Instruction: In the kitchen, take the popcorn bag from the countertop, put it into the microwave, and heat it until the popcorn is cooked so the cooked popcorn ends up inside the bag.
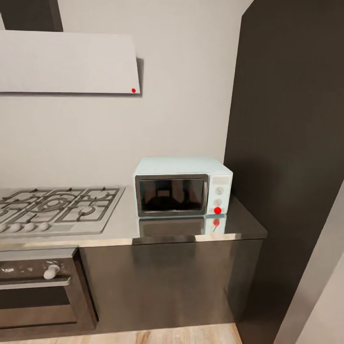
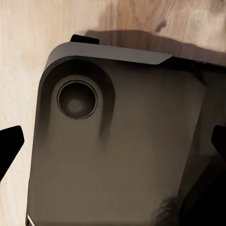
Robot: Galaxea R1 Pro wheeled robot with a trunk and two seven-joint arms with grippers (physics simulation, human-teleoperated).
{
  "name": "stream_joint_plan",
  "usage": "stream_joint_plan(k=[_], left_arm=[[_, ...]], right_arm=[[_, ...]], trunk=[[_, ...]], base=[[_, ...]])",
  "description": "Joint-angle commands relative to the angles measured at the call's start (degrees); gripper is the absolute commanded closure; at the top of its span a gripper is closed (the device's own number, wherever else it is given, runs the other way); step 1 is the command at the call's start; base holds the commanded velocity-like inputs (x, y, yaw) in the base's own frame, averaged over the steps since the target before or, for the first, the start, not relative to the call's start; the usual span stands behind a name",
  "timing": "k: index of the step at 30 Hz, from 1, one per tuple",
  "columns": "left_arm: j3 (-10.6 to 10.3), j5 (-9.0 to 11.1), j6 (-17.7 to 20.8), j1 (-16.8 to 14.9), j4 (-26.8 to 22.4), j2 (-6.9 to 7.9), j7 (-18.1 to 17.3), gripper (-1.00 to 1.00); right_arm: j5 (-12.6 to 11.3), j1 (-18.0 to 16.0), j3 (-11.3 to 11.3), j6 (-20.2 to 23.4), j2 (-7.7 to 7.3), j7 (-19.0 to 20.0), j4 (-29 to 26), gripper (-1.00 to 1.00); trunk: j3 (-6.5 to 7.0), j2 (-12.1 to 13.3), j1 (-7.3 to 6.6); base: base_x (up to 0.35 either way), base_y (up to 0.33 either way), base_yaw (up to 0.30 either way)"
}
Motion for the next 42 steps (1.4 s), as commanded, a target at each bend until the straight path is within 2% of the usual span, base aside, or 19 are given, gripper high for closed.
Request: stream_joint_plan(k=[1,6,8,9,14,16,18,22,24,25,29,31,32,33,34,35,36,39,42], left_arm=[[0.1,0.4,-0.1,0.0,0.0,0.01,0.0,-1.0],[0.1,0.4,-0.1,0.0,0.0,0.03,0.0,-1.0],[0.1,0.4,-0.1,0.0,0.0,0.02,0.0,-1.0],[0.1,0.4,-0.1,0.0,0.0,0.01,0.0,-1.0],[0.1,0.4,-0.1,0.0,0.0,-0.02,0.1,-1.0],[0.1,0.4,-0.1,0.0,0.0,-0.02,0.3,-1.0],[0.1,0.4,-0.1,0.0,0.0,-0.03,0.4,-1.0],[0.1,0.4,-0.1,0.0,0.0,-0.03,0.4,-1.0],[0.1,0.4,-0.2,0.0,0.0,-0.06,0.4,-1.0],[0.2,0.4,-0.2,0.0,0.0,-0.09,0.4,-1.0],[0.2,0.4,-0.2,0.0,0.0,-0.11,0.4,-1.0],[0.2,0.4,-0.2,0.0,-0.1,-0.11,0.4,-1.0],[0.2,0.4,-0.2,0.0,-0.2,-0.11,0.4,-1.0],[0.2,0.4,-0.2,0.0,-0.3,-0.11,0.4,-1.0],[0.2,0.4,-0.2,0.0,-0.3,-0.11,0.4,-1.0],[0.2,0.4,-0.2,0.0,-0.3,-0.11,0.4,-1.0],[0.2,0.4,-0.2,0.0,-0.3,-0.11,0.4,-1.0],[0.2,0.4,-0.2,0.0,-0.3,-0.11,0.4,-1.0],[0.2,0.4,-0.2,0.0,-0.3,-0.11,0.4,-1.0]], right_arm=[[0.0,0.0,0.0,-0.3,0.0,0.0,0.1,-1.0],[0.1,0.0,0.1,-0.4,0.0,0.0,0.1,-1.0],[0.7,0.0,0.2,-0.3,0.03,0.0,0.1,-1.0],[1.8,0.0,0.1,-0.5,0.07,0.0,0.1,-1.0],[2.4,0.0,0.2,-0.1,0.15,-0.2,-0.2,-1.0],[2.5,0.0,-0.1,0.0,0.19,0.0,-1.6,-1.0],[2.7,0.0,0.0,1.0,0.39,0.2,-7.0,-1.0],[5.9,0.0,0.2,10.0,0.81,0.7,-22.6,-1.0],[6.5,0.0,0.3,13.7,1.18,0.7,-29.1,-1.0],[6.8,-0.1,0.5,17.9,2.59,0.5,-35.1,-1.0],[7.1,-0.7,0.8,27.1,5.94,0.2,-47.7,-1.0],[7.1,-2.6,0.9,33.6,8.27,0.2,-55.6,-1.0],[7.1,-6.0,0.9,42.3,10.26,0.1,-65.9,-1.0],[7.1,-6.9,0.9,44.4,10.44,0.1,-69.6,-1.0],[7.1,-8.7,0.9,48.5,10.54,0.0,-77.1,-1.0],[7.1,-9.7,0.9,50.0,10.59,-0.2,-79.1,-1.0],[7.1,-12.7,0.9,53.5,10.67,-1.0,-81.7,-1.0],[7.2,-19.9,0.7,59.4,10.64,-2.9,-83.4,-1.0],[7.2,-24.4,0.4,60.9,10.48,-4.6,-84.0,-1.0]], trunk=[[-0.04,0.0,0.01],[-0.04,0.0,0.01],[-0.04,0.0,0.01],[-0.04,0.0,0.01],[-0.04,0.0,0.01],[-0.04,0.0,0.01],[-0.04,0.0,0.01],[-0.04,0.0,0.01],[-0.04,0.0,0.01],[-0.04,0.0,0.01],[-0.04,0.0,0.01],[-0.04,0.0,0.01],[-0.04,0.0,0.01],[-0.04,0.0,0.01],[-0.04,0.0,0.01],[-0.04,0.0,0.01],[-0.04,0.0,0.01],[-0.04,0.0,0.01],[-0.04,0.0,0.01]], base=[[0.04,0.0,0.0],[0.012,0.0,0.0],[0.001,0.0,0.0],[0.0,0.0,0.0],[0.0,0.0,0.0],[0.0,0.0,0.0],[0.0,0.0,0.0],[0.0,0.0,0.0],[0.0,0.0,0.0],[0.0,0.0,0.0],[0.0,0.0,0.0],[0.0,0.0,0.0],[0.0,0.0,0.0],[0.0,0.0,0.0],[0.0,0.0,0.0],[0.0,0.0,0.0],[0.0,0.0,0.0],[0.0,0.0,0.0],[0.0,0.0,0.0]])
